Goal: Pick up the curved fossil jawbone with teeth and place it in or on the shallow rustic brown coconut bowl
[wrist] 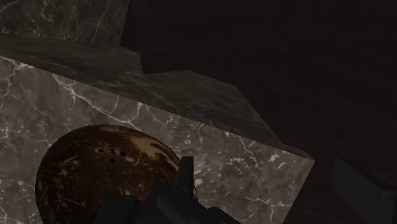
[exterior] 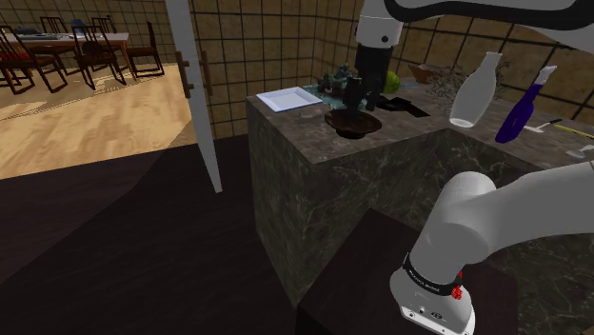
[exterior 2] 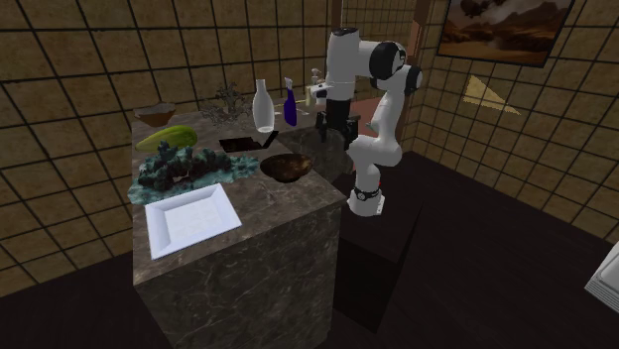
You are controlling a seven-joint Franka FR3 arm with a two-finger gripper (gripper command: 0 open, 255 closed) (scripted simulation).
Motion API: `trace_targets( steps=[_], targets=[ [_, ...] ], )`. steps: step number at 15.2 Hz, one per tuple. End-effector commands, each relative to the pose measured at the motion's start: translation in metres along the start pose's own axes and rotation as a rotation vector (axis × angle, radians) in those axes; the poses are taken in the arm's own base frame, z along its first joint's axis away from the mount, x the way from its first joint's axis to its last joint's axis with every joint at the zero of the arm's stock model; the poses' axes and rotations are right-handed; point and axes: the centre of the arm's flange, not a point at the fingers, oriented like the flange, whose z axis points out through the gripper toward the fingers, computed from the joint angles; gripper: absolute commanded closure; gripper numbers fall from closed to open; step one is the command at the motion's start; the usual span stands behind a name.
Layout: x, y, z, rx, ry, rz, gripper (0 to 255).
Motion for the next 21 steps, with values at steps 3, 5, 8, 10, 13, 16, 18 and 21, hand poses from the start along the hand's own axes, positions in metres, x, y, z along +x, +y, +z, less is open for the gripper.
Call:
trace_targets(
  steps=[3,5,8,10,13,16,18,21],
  targets=[
    [0.024,0.019,0.004,0.019,-0.018,-0.078,0],
    [0.049,0.036,0.008,0.038,-0.037,-0.156,0],
    [0.088,0.057,0.016,0.067,-0.065,-0.273,0],
    [0.116,0.068,0.023,0.086,-0.083,-0.351,0],
    [0.158,0.081,0.034,0.115,-0.111,-0.468,0],
    [0.202,0.088,0.046,0.144,-0.139,-0.585,0],
    [0.231,0.090,0.055,0.163,-0.157,-0.663,0],
    [0.274,0.088,0.070,0.192,-0.185,-0.780,0]
  ],
)
